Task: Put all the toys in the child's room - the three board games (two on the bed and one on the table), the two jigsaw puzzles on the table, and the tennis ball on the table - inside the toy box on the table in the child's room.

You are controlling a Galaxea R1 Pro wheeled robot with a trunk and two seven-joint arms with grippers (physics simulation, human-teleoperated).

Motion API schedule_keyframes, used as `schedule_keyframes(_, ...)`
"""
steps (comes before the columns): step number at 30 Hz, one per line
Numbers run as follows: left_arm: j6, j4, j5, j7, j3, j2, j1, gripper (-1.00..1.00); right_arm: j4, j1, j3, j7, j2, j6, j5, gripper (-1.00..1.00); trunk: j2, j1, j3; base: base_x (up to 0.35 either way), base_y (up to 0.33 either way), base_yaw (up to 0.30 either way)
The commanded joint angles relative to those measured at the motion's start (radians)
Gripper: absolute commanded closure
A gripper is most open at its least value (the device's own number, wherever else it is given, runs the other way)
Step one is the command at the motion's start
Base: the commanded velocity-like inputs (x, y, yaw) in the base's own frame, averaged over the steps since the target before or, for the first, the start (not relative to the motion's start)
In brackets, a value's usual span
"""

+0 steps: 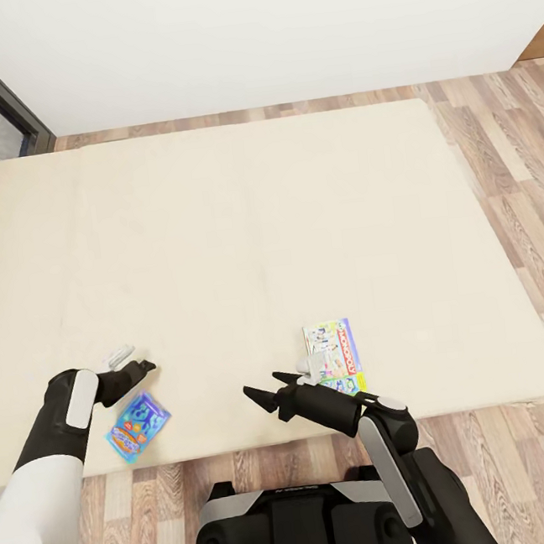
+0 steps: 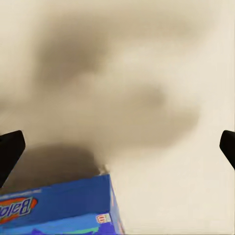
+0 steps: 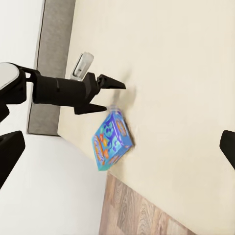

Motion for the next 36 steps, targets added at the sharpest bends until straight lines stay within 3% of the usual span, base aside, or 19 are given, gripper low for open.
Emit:
schedule_keyframes(1,0.007,-0.002,0.011,0.017,0.0,0.001,-0.001,-1.0,-0.001,0.0,0.0,-0.001,0.0,0.008,-0.006,-1.0,-0.001,0.0,-0.001,0.0,0.0,0.0)
schedule_keyframes(13,0.018,-0.005,0.012,0.042,-0.001,0.027,-0.002,-1.0,-0.001,0.0,0.0,-0.002,0.0,0.008,-0.006,-1.0,-0.001,0.0,-0.001,0.0,0.0,0.0)
schedule_keyframes(36,0.02,-0.008,0.01,0.058,-0.005,0.032,-0.002,-1.0,-0.001,0.0,0.002,-0.002,0.0,0.008,-0.006,-1.0,-0.001,0.0,-0.001,0.0,0.0,0.0)
